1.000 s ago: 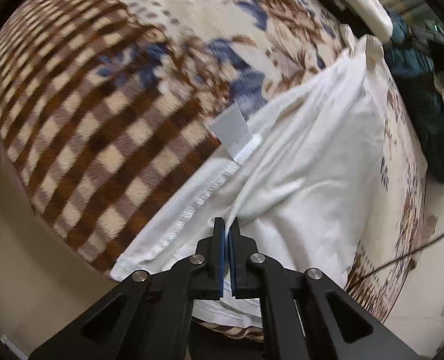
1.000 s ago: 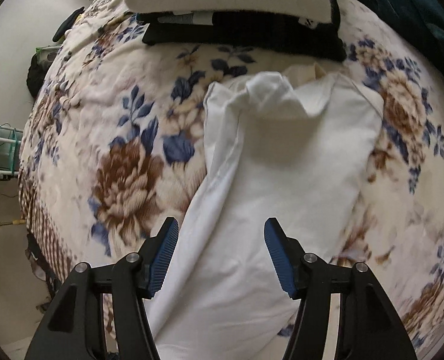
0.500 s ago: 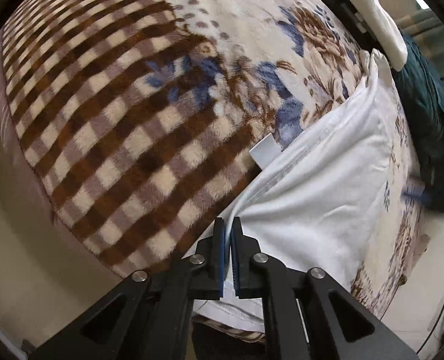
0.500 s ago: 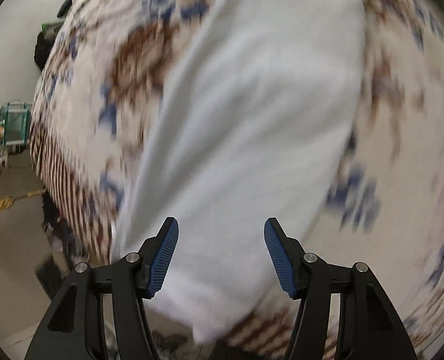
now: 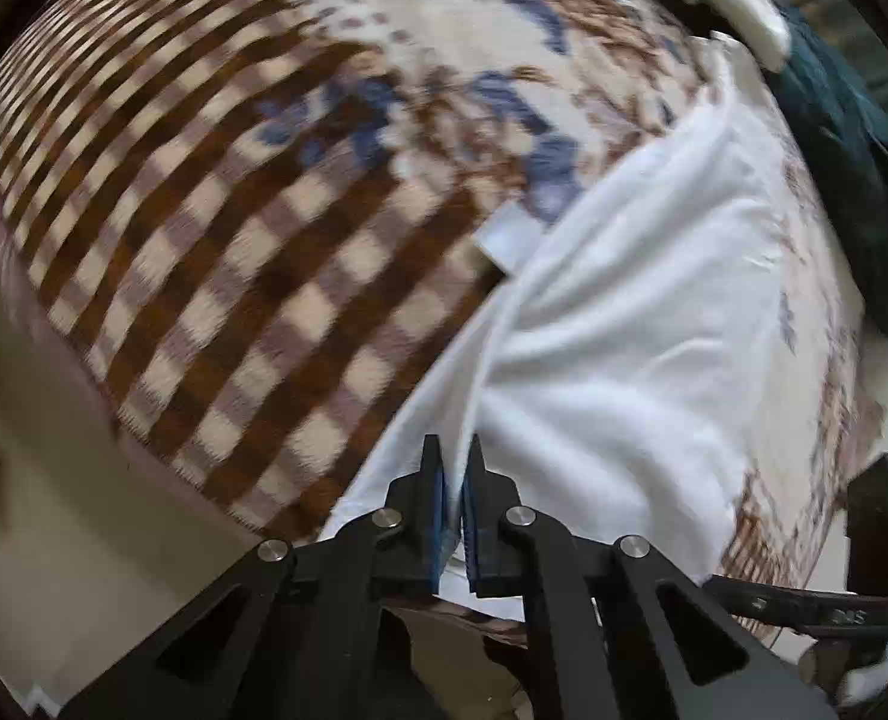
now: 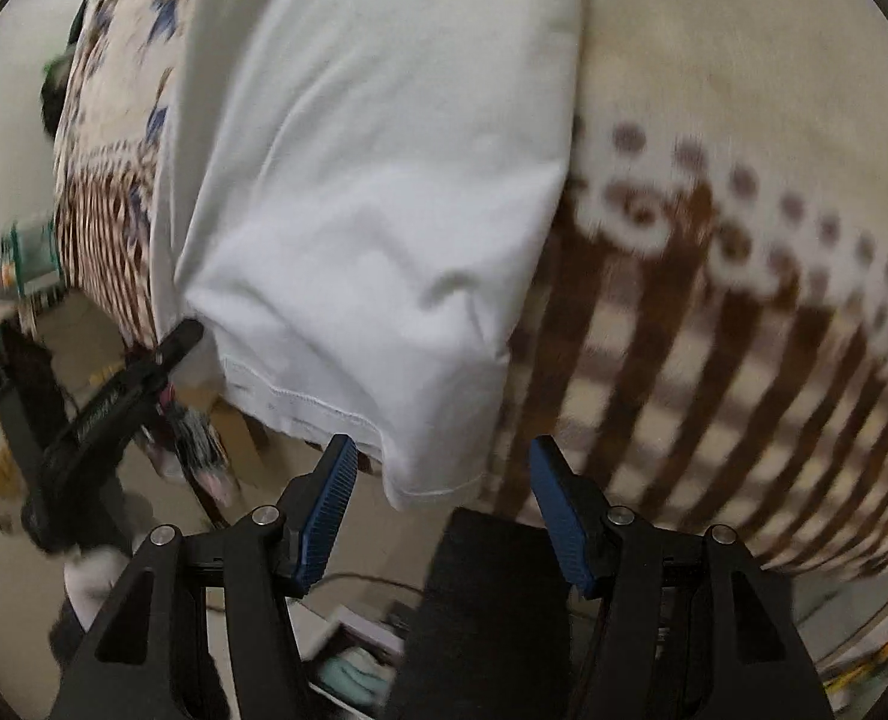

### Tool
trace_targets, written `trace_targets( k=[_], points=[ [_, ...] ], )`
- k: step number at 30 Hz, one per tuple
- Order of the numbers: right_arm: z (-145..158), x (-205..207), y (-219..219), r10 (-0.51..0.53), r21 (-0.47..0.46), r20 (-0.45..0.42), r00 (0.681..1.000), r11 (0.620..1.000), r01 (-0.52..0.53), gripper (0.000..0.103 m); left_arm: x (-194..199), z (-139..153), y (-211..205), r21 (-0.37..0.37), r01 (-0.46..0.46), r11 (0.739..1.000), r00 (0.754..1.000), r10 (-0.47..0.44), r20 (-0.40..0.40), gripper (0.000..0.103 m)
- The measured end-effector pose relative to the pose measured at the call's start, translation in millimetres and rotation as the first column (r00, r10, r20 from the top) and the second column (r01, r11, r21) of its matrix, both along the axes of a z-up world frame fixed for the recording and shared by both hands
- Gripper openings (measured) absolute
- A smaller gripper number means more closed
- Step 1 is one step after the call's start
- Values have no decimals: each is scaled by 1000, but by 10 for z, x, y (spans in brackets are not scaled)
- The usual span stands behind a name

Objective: Fold small clothes

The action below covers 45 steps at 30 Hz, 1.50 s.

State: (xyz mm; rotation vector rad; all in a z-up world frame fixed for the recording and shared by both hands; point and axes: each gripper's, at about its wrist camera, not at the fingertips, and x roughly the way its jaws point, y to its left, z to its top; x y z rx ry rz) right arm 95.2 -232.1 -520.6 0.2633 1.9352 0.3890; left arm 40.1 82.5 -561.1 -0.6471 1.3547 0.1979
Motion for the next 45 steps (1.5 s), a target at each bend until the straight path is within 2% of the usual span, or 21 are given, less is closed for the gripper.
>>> trace_targets(
  k=[1,2,3,8,12,17,23,26,27,29,30,31,32,33,34,38,41,43,45],
  points=[
    [-5,-53,10,-18,-10,14,1000,1000,18,54,2,10,-6,0,8,1000,1000,-8,-1,2],
    [-6,-126,26,-35,-29,40,999,999,36,40,-3,26,-4,-14,18,1000,1000,-18,4,2],
    [-13,-186,41,-52,-53,54,997,997,55,6,-14,47,7,-23,31,999,1000,-30,6,1],
    [119,-634,-7,-135,-167,157,978,973,161,2,-93,156,110,-89,88,992,996,-85,31,1],
    [195,-923,-40,-184,-191,185,965,957,219,2,-64,132,148,-118,124,985,992,-121,26,1],
    [278,-1190,-106,-187,-197,176,966,955,220,2,-79,46,245,-120,168,978,986,-168,5,1],
    [140,-1340,99,-197,-227,156,968,946,230,2,-116,-197,334,-125,203,971,977,-209,-37,2],
    [1,-1390,153,-177,-240,109,978,950,199,2,-80,-237,346,-149,193,970,975,-206,-80,6],
    [-50,-1281,158,-187,-236,96,978,950,205,6,-79,-157,372,-150,184,971,977,-198,-80,6],
    [-73,-1224,125,-230,-209,52,972,949,236,22,-79,8,405,-125,186,975,977,-197,-84,7],
    [-36,-1233,91,-250,-201,38,968,947,252,50,-67,127,413,-100,191,977,976,-200,-91,14],
    [48,-1243,49,-274,-183,39,961,943,277,71,-60,257,441,-76,193,978,976,-199,-85,28],
    [170,-1247,6,-297,-154,55,953,941,302,75,-36,400,469,-58,187,981,979,-190,-68,38],
    [270,-1240,-23,-305,-151,73,950,938,312,77,23,581,498,-42,175,984,983,-177,-41,61],
    [395,-1231,-54,-306,-151,98,947,936,318,77,64,664,516,-34,168,985,985,-169,-29,74],
    [816,-992,-188,-366,-106,170,915,916,386,77,607,1072,524,16,156,988,986,-156,50,75],
    [1001,-649,-272,-415,-46,204,887,901,432,77,1132,1183,455,29,166,986,980,-168,102,76],
    [1058,-342,-318,-430,-18,247,868,894,448,77,1661,1211,361,17,171,985,973,-172,155,76],
    [1040,-2,-404,-433,2,282,856,893,451,77,2208,1205,204,55,177,983,961,-185,206,75]
  ],
)
